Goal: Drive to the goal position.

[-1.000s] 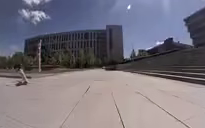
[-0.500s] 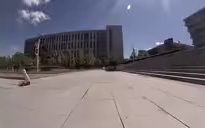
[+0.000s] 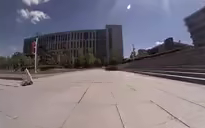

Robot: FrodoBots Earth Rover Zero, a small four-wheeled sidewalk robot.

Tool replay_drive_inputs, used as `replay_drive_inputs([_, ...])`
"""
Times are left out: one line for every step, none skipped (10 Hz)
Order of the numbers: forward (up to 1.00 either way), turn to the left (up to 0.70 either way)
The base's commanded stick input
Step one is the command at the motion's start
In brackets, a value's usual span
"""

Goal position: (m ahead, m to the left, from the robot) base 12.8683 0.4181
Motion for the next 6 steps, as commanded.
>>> replay_drive_inputs([0.70, 0.00])
replay_drive_inputs([0.70, 0.00])
replay_drive_inputs([0.70, 0.00])
replay_drive_inputs([0.70, 0.00])
replay_drive_inputs([0.70, 0.00])
replay_drive_inputs([0.70, 0.00])
